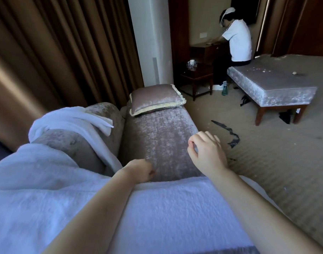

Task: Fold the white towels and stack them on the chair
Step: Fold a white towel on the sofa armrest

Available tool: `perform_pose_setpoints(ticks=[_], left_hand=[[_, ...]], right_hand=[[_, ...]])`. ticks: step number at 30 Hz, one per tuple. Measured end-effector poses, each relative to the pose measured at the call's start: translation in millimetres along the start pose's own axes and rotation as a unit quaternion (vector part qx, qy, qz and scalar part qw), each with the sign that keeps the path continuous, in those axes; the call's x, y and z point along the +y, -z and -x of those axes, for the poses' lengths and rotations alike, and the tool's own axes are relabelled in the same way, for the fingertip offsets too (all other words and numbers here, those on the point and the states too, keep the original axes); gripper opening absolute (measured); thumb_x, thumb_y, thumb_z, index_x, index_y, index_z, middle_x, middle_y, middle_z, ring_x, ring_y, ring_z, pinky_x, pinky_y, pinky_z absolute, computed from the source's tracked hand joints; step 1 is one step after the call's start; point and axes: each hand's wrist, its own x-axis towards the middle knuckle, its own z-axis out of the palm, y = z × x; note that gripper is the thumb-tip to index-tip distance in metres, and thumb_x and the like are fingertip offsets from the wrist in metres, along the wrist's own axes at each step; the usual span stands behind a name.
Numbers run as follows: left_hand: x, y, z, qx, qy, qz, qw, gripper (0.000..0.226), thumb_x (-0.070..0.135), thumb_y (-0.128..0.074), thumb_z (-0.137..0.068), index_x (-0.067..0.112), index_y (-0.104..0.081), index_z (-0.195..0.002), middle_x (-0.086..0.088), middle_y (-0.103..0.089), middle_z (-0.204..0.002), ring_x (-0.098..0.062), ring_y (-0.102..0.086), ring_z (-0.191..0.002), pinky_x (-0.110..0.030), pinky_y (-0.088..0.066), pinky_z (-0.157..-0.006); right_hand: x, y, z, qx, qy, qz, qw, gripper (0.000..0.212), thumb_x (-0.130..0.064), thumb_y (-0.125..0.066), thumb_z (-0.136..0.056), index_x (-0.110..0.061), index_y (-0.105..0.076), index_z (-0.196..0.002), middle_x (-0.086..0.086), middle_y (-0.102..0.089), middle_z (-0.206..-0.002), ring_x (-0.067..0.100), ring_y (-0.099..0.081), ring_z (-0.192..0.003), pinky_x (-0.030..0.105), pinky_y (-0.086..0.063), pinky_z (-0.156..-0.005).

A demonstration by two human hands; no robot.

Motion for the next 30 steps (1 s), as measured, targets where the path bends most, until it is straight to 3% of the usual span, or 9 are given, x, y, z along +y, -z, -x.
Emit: perform_pose_setpoints(ticks=[4,10,13,16,19,22,25,28,30], left_hand=[[-1,-3,0,-0.07,0.051,0.068,0.994,0.032,0.039,-0.048,-0.093,0.015,-0.068,-0.1,-0.002,-0.066,-0.106,-0.023,-0.061,-0.099,-0.031,-0.045,-0.078],[3,12,4,0.003,0.021,-0.01,1.0,0.028,0.033,-0.047,-0.098,0.017,-0.065,-0.111,-0.003,-0.063,-0.118,-0.023,-0.056,-0.111,-0.03,-0.037,-0.091],[1,26,11,0.21,-0.017,-0.028,0.977,0.029,0.03,-0.04,-0.098,0.017,-0.066,-0.097,-0.002,-0.062,-0.099,-0.024,-0.065,-0.088,-0.031,-0.043,-0.075],[2,39,28,0.445,-0.078,-0.039,0.891,0.029,0.025,-0.042,-0.09,0.013,-0.064,-0.076,-0.002,-0.053,-0.071,-0.022,-0.056,-0.054,-0.029,-0.043,-0.049],[7,58,51,0.525,-0.103,-0.066,0.842,0.026,0.018,-0.045,-0.092,0.01,-0.063,-0.075,-0.003,-0.051,-0.071,-0.022,-0.051,-0.056,-0.034,-0.043,-0.047],[7,68,71,0.536,-0.126,-0.108,0.828,0.017,0.011,-0.053,-0.091,0.01,-0.064,-0.078,-0.004,-0.052,-0.074,-0.021,-0.051,-0.06,-0.036,-0.043,-0.049],[7,70,88,0.532,-0.137,-0.122,0.827,0.019,0.012,-0.051,-0.093,0.01,-0.066,-0.08,-0.004,-0.054,-0.076,-0.02,-0.052,-0.061,-0.035,-0.043,-0.048],[9,71,106,0.538,-0.135,-0.108,0.825,0.024,0.014,-0.048,-0.094,0.009,-0.066,-0.08,-0.004,-0.055,-0.076,-0.02,-0.052,-0.061,-0.034,-0.044,-0.049],[14,71,116,0.54,-0.132,-0.1,0.825,0.022,0.014,-0.049,-0.094,0.009,-0.065,-0.081,-0.004,-0.054,-0.076,-0.021,-0.053,-0.062,-0.034,-0.044,-0.049]], right_hand=[[1,2,2,0.007,-0.002,0.003,1.0,0.024,-0.02,-0.039,-0.086,-0.014,-0.058,-0.073,0.0,-0.057,-0.074,0.023,-0.053,-0.07,0.028,-0.028,-0.07],[0,0,3,0.003,-0.006,0.011,1.0,0.024,-0.02,-0.04,-0.085,-0.014,-0.058,-0.071,-0.002,-0.056,-0.073,0.022,-0.052,-0.069,0.029,-0.029,-0.069],[0,-2,5,-0.032,-0.004,0.019,0.999,0.021,-0.017,-0.043,-0.084,-0.017,-0.063,-0.081,-0.002,-0.061,-0.082,0.023,-0.058,-0.08,0.031,-0.04,-0.073],[-1,-2,4,-0.184,0.014,-0.032,0.982,0.044,-0.002,-0.052,-0.087,-0.019,-0.059,-0.126,-0.003,-0.058,-0.128,0.021,-0.051,-0.121,0.039,-0.04,-0.101],[-2,4,-6,-0.272,0.064,-0.076,0.957,0.059,-0.002,-0.044,-0.091,-0.027,-0.04,-0.144,-0.004,-0.042,-0.144,0.018,-0.033,-0.136,0.038,-0.027,-0.113],[-4,22,-19,-0.321,0.067,-0.1,0.939,0.046,-0.01,-0.045,-0.09,-0.032,-0.05,-0.13,-0.01,-0.051,-0.115,0.012,-0.038,-0.113,0.035,-0.031,-0.104],[2,46,-21,-0.297,0.144,-0.056,0.942,0.013,-0.019,-0.055,-0.09,-0.03,-0.051,-0.086,-0.02,-0.037,-0.075,0.006,-0.033,-0.088,0.03,-0.032,-0.09],[16,72,-17,-0.269,0.171,0.006,0.948,0.042,-0.029,-0.06,-0.089,-0.034,-0.027,-0.063,-0.014,-0.032,-0.069,0.011,-0.034,-0.083,0.03,-0.029,-0.081],[25,90,-11,-0.263,0.174,0.051,0.948,0.037,-0.031,-0.063,-0.085,-0.029,-0.035,-0.06,-0.015,-0.038,-0.072,0.013,-0.04,-0.087,0.034,-0.035,-0.087]])
